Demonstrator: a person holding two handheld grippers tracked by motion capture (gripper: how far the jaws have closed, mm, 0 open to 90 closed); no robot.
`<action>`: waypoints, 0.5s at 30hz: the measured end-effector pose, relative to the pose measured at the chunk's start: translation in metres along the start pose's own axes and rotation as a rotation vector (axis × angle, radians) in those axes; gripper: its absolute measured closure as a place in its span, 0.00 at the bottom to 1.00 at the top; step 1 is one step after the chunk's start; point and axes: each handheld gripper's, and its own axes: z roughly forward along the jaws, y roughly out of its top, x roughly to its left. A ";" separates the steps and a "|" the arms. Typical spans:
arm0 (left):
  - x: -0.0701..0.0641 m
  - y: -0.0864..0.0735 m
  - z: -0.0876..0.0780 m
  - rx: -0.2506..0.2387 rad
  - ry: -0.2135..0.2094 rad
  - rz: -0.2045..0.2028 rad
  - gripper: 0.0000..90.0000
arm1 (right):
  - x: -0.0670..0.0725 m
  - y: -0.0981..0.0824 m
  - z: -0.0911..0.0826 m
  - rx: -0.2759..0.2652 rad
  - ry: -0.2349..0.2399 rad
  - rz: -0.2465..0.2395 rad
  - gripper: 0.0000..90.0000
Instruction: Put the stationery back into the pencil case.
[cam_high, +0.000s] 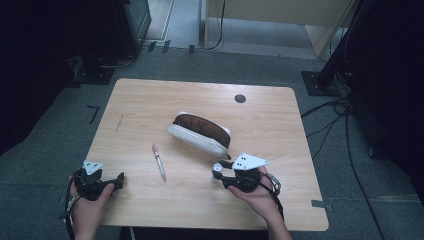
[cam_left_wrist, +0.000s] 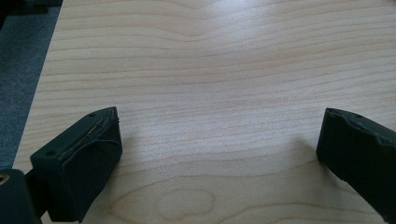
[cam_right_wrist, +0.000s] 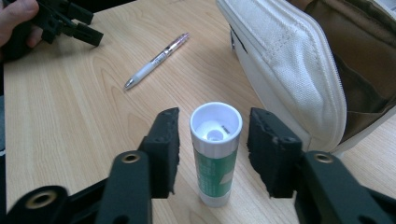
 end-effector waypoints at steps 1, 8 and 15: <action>0.000 0.000 0.000 0.000 0.000 0.000 0.00 | 0.000 0.000 0.000 0.001 0.000 0.001 0.63; 0.000 0.000 0.000 0.000 0.000 0.000 0.00 | 0.001 -0.003 0.003 0.011 -0.012 -0.007 0.66; 0.000 0.000 0.000 0.000 0.000 0.000 0.00 | 0.001 -0.003 0.002 0.009 -0.029 -0.032 0.74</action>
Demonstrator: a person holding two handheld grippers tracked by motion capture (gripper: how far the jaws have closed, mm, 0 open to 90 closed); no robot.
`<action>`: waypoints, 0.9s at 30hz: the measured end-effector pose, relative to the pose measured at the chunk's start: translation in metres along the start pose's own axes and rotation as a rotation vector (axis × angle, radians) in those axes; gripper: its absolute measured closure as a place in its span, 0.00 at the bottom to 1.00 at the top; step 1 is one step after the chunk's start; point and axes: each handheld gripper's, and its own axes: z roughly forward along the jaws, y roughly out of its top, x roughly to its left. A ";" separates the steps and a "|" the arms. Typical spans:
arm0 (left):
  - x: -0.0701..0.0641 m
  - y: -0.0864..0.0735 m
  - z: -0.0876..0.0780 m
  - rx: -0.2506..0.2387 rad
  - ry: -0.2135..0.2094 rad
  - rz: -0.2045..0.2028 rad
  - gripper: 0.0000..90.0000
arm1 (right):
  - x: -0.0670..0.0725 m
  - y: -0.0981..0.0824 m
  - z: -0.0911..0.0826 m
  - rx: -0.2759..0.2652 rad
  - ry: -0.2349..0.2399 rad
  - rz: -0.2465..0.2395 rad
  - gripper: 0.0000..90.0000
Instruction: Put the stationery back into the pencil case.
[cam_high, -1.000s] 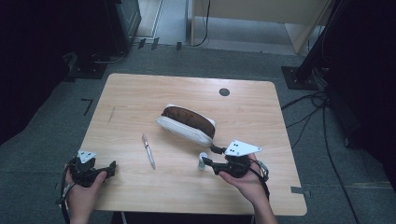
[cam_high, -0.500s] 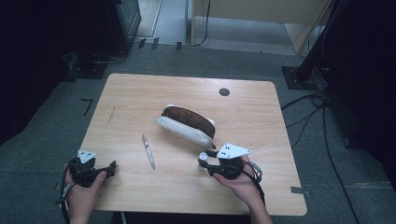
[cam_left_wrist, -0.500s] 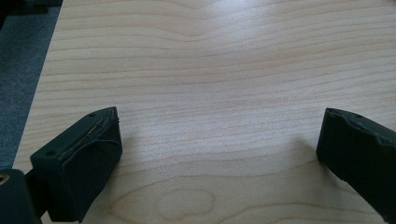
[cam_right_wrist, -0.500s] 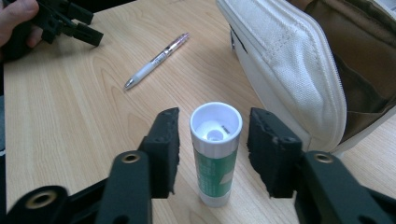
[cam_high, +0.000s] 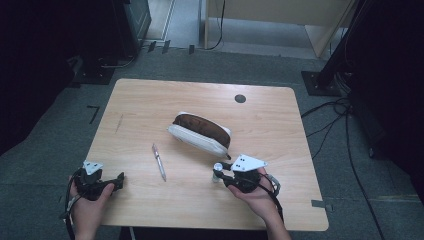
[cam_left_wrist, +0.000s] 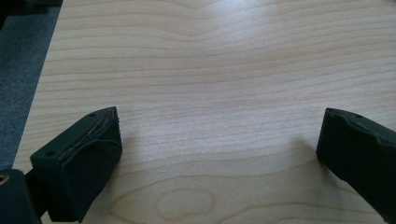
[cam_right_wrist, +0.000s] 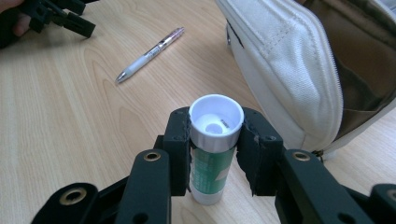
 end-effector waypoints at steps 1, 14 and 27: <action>0.000 0.000 0.000 0.000 0.000 0.000 0.00 | 0.000 0.000 -0.001 -0.003 -0.006 0.001 0.74; 0.000 0.000 0.000 0.000 0.000 0.000 0.00 | -0.010 0.013 -0.019 -0.058 -0.045 0.027 0.74; 0.000 0.000 0.000 0.000 0.000 0.000 0.00 | -0.028 0.038 -0.044 -0.109 -0.107 0.055 0.74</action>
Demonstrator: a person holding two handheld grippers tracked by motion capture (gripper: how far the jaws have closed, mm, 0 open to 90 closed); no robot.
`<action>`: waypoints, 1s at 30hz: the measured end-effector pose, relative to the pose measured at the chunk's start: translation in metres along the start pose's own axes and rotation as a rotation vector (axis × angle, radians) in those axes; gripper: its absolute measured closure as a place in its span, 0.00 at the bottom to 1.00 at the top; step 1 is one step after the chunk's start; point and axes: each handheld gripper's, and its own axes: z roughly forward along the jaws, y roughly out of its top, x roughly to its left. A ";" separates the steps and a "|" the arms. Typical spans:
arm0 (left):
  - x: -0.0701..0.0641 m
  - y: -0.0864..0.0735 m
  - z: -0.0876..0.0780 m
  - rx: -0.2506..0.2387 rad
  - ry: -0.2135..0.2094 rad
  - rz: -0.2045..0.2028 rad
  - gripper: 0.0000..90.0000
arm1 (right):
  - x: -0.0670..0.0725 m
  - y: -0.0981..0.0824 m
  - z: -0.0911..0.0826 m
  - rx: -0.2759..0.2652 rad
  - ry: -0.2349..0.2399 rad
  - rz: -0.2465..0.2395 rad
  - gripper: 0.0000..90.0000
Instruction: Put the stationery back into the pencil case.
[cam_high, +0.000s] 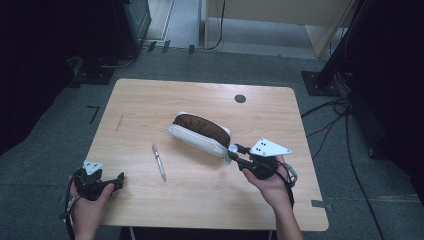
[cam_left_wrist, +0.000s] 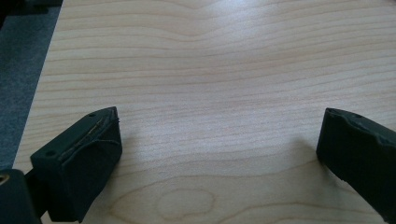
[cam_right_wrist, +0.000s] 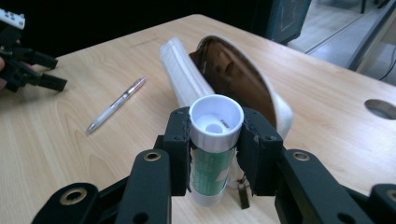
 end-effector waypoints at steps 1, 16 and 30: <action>0.000 0.000 0.000 0.000 0.000 0.000 0.00 | -0.001 0.002 -0.001 -0.004 -0.002 0.003 0.74; 0.000 0.000 0.000 0.000 0.000 -0.001 0.00 | -0.010 0.039 0.004 -0.037 -0.033 -0.037 0.74; 0.000 0.000 0.000 -0.001 0.000 -0.001 0.00 | -0.022 0.038 0.036 -0.007 -0.061 -0.047 0.74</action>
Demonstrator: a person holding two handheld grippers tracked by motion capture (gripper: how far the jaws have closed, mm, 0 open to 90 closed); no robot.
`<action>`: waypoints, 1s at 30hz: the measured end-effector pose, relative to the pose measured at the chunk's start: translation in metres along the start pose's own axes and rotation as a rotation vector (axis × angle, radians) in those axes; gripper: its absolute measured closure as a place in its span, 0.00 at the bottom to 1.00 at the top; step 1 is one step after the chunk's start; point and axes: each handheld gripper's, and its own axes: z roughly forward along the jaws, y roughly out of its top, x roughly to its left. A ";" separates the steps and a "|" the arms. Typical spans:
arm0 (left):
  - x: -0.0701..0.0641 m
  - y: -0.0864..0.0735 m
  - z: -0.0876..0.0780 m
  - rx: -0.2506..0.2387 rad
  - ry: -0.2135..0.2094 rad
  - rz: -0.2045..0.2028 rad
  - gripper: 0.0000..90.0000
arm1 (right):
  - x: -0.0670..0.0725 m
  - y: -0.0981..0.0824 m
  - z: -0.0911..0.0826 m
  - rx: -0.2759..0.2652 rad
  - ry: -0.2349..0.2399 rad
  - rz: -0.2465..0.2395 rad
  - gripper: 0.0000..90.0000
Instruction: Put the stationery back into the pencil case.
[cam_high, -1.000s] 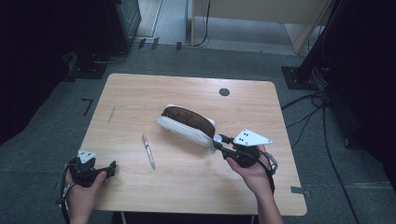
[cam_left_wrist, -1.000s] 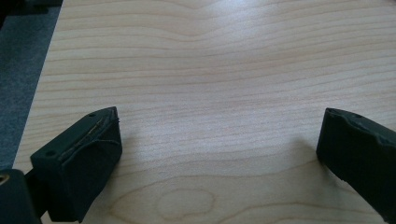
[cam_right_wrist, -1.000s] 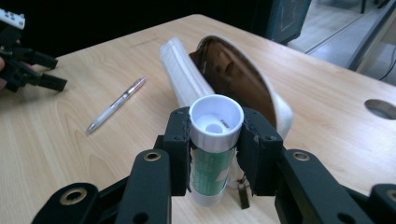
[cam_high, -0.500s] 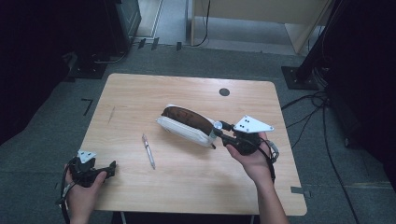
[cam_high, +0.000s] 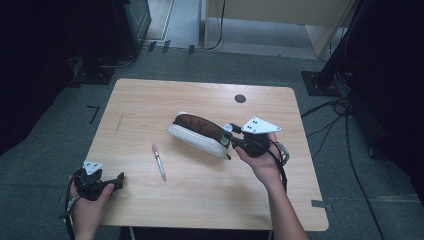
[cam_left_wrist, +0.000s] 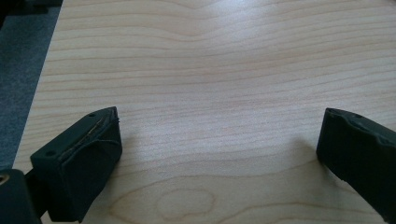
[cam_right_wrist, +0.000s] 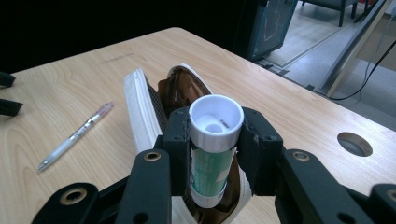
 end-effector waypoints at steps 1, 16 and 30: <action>0.000 0.000 0.000 -0.002 0.000 -0.002 0.00 | 0.000 -0.001 0.002 0.001 0.001 0.000 0.74; 0.000 0.000 0.000 0.001 0.000 0.002 0.00 | -0.003 -0.016 0.031 0.087 0.032 0.013 0.74; 0.000 0.000 0.000 0.001 0.000 0.002 0.00 | -0.006 -0.036 0.047 0.188 0.056 0.027 0.72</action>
